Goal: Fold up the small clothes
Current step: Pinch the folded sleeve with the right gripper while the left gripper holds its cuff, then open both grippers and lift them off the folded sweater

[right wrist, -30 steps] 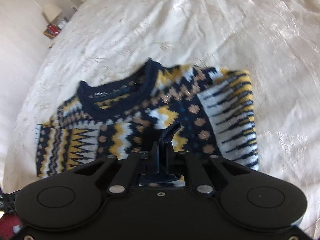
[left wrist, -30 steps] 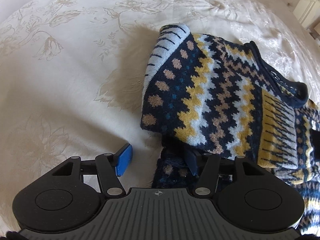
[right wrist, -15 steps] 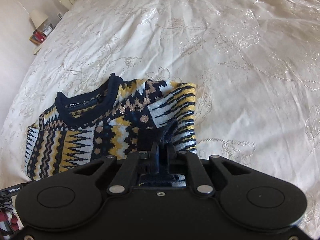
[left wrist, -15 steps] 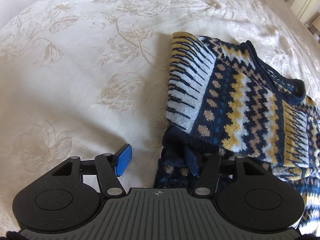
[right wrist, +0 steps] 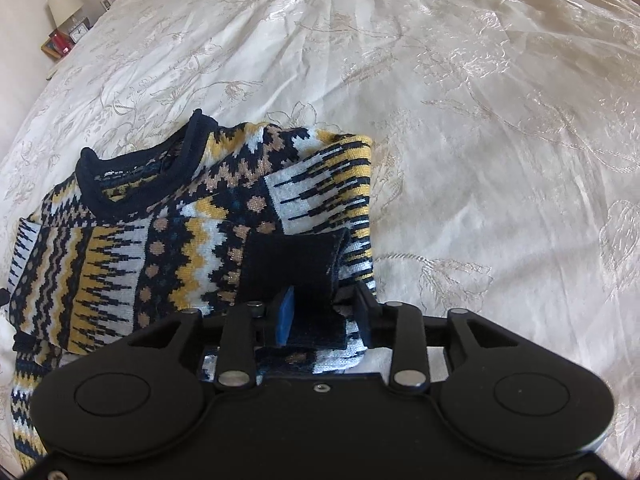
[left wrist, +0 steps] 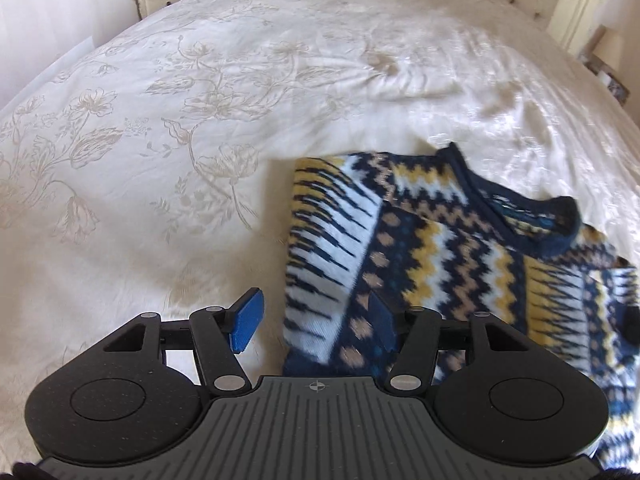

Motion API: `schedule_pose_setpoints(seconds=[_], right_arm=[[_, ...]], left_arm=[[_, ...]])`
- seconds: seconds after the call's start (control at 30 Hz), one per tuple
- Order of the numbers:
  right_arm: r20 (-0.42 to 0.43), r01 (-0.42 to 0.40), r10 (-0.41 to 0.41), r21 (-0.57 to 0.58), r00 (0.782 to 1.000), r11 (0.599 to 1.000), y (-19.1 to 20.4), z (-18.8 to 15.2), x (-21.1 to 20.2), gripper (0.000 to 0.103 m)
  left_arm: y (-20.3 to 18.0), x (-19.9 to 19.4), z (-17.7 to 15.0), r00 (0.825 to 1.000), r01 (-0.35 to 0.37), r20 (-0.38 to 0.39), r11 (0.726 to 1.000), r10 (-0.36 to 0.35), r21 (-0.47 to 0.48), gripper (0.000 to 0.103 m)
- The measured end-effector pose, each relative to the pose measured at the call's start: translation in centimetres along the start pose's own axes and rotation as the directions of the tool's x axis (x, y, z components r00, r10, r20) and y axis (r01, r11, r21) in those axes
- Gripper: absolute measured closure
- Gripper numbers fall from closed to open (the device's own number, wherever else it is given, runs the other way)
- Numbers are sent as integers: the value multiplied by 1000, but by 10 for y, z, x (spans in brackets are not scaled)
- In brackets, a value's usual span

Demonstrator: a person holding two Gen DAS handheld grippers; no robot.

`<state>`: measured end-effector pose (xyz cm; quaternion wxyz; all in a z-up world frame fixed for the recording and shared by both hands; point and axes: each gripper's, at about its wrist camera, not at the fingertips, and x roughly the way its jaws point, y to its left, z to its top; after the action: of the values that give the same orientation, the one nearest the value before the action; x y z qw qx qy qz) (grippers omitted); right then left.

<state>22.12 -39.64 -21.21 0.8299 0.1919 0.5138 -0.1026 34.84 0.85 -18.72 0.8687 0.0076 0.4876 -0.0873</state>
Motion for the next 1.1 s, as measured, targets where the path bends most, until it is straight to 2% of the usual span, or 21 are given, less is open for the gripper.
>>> schedule_pose_setpoints(seconds=[0.07,0.13,0.23,0.33,0.47,0.6,0.77,1.1], right_arm=[[-3,38,-38,-16,999,999,0,0,3,43],[-17,46,-46,-8,999,999,-4,0,8,38],[-30,51,-50,18,998,999,-11,0,13,30],[-34,45,-43,52,998,998,-16,-1,14,26],[-22,44,-42,82,999,996,-18,-4,6,23],[-3,9,-9,110,1000,994,-17,-15,-11,13],[8,-17,17,101,1000,995,-10,-39,-34,12],[-51,-87,89,47,995,995,-1,-102,-66,10]], left_arm=[[4,18,2,999,-39,-34,999,40,14,47],[9,34,1,996,-45,-70,999,46,16,37],[15,42,0,996,-51,-78,999,51,11,25],[16,40,1,996,-44,-81,999,45,10,24],[28,26,0,996,15,-82,1000,-16,-19,24],[41,4,-9,996,53,-69,997,-57,-55,22],[51,-27,-32,994,76,-69,996,-79,-45,16],[55,-73,-97,985,126,-118,992,-128,-21,16]])
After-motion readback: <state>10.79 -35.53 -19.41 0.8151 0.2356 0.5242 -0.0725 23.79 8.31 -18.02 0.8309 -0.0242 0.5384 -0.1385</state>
